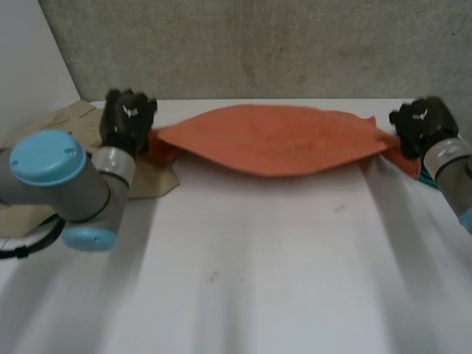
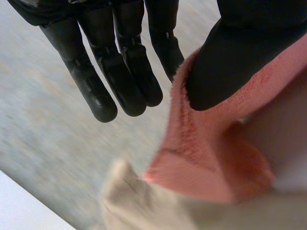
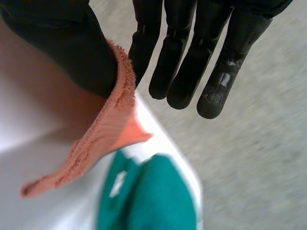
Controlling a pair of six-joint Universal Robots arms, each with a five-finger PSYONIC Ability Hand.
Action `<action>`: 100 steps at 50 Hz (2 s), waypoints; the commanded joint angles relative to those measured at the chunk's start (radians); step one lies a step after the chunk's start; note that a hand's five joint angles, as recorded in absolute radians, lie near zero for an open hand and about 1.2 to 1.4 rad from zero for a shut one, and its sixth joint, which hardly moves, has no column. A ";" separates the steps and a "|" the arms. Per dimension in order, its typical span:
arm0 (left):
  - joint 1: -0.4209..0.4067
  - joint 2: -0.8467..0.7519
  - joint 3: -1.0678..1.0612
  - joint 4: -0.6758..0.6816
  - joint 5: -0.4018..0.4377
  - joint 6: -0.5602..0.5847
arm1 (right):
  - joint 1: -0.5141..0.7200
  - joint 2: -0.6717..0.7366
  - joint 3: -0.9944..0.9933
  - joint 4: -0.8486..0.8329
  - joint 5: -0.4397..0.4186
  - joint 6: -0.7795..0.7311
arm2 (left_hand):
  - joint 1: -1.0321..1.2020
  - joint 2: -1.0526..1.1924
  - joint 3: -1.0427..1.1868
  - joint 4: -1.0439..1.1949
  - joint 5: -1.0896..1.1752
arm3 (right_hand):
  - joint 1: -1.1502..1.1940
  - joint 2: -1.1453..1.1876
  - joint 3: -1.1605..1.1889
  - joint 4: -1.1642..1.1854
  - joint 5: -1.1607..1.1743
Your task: Fold the laundry.
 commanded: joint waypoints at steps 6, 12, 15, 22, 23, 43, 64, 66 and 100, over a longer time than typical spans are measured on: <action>-0.003 0.377 -0.394 -0.545 0.001 0.279 | -0.098 -0.309 0.202 0.575 -0.053 -0.286 | 0.260 0.199 0.203 0.195 0.245 | 0.413 0.228 0.213 0.208 0.231; -0.002 0.546 -0.503 -0.862 0.014 0.308 | -0.213 -0.418 0.323 0.840 -0.090 -0.576 | 0.260 0.199 0.203 0.195 0.245 | 0.413 0.228 0.213 0.208 0.231; -0.002 0.546 -0.491 -0.875 0.031 0.310 | -0.235 -0.419 0.345 0.854 -0.107 -0.627 | 0.260 0.199 0.203 0.195 0.245 | 0.413 0.228 0.213 0.208 0.231; 0.000 0.370 -0.364 -0.758 0.028 0.307 | -0.223 -0.330 0.290 0.761 -0.111 -0.615 | 0.260 0.199 0.203 0.195 0.245 | 0.413 0.228 0.213 0.208 0.231; -0.002 0.332 -0.323 -0.726 0.025 0.302 | -0.216 -0.293 0.253 0.707 -0.099 -0.601 | 0.260 0.199 0.203 0.195 0.245 | 0.413 0.228 0.213 0.208 0.231; -0.045 0.029 0.038 -0.473 -0.036 0.190 | -0.068 -0.027 0.013 0.325 -0.055 -0.477 | 0.260 0.199 0.203 0.195 0.245 | 0.413 0.228 0.213 0.208 0.231; -0.002 0.169 0.378 0.036 -0.094 0.124 | -0.011 -0.195 -0.228 -0.263 0.008 -0.049 | 0.260 0.199 0.203 0.195 0.245 | 0.413 0.228 0.213 0.208 0.231; 0.002 0.166 0.332 0.006 -0.093 0.107 | -0.005 -0.195 -0.203 -0.249 0.005 -0.051 | 0.260 0.199 0.203 0.195 0.245 | 0.413 0.228 0.213 0.208 0.231; 0.002 0.483 -0.549 -0.747 -0.078 0.353 | -0.282 -0.498 0.381 0.843 -0.099 -0.560 | 0.260 0.199 0.203 0.195 0.245 | 0.413 0.228 0.213 0.208 0.231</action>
